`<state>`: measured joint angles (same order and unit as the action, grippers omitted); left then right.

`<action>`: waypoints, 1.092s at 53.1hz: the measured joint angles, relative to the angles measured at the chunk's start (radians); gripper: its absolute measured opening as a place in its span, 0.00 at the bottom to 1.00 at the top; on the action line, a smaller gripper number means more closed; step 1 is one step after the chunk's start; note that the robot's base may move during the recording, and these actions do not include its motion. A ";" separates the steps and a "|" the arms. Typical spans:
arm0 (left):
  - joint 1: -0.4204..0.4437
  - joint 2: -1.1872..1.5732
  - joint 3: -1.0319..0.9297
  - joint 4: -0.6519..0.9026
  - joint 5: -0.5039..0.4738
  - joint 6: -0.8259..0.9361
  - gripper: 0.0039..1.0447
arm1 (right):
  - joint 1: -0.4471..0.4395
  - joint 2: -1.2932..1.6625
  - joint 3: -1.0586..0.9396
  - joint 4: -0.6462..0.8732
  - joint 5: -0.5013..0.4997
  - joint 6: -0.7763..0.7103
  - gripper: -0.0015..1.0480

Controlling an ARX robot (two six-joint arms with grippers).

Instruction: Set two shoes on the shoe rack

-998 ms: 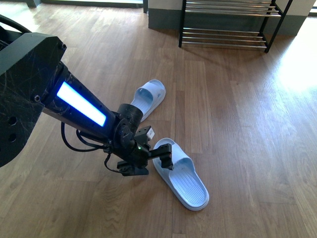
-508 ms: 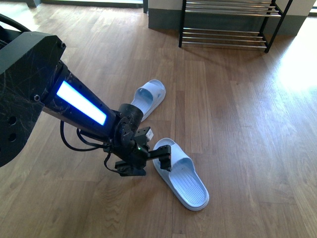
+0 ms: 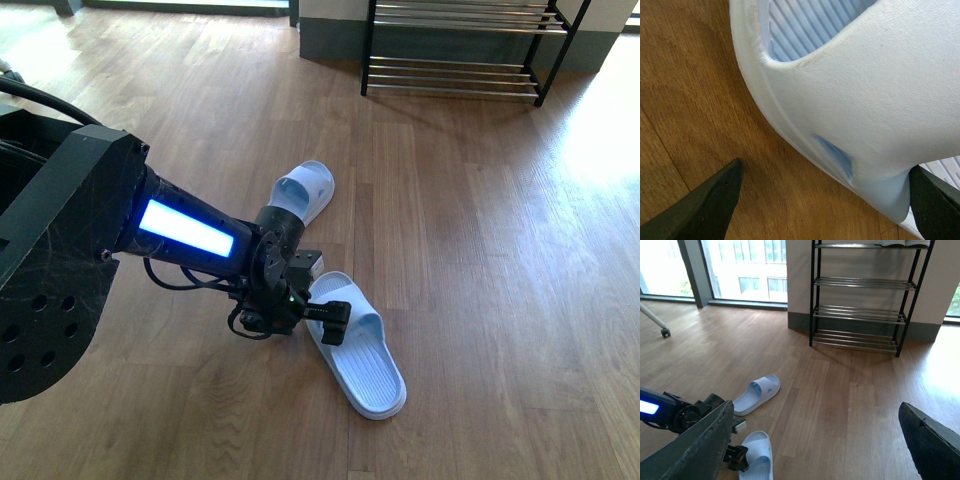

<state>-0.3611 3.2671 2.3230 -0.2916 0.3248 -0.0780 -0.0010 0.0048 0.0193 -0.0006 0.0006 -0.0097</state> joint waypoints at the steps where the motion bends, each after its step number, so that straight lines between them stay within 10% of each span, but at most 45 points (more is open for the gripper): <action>1: 0.000 0.000 -0.002 0.007 0.000 0.002 0.91 | 0.000 0.000 0.000 0.000 0.000 0.000 0.91; 7: 0.000 -0.002 -0.021 0.054 -0.017 0.009 0.89 | 0.000 0.000 0.000 0.000 0.000 0.000 0.91; 37: 0.111 -0.386 -0.526 0.078 -0.073 -0.349 0.04 | 0.000 0.000 0.000 0.000 0.000 0.000 0.91; 58: 0.169 -1.228 -1.249 0.206 -0.257 -0.330 0.03 | 0.000 0.000 0.000 0.000 0.000 0.000 0.91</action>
<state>-0.1917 2.0388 1.0744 -0.0856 0.0681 -0.4076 -0.0010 0.0048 0.0193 -0.0006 0.0006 -0.0097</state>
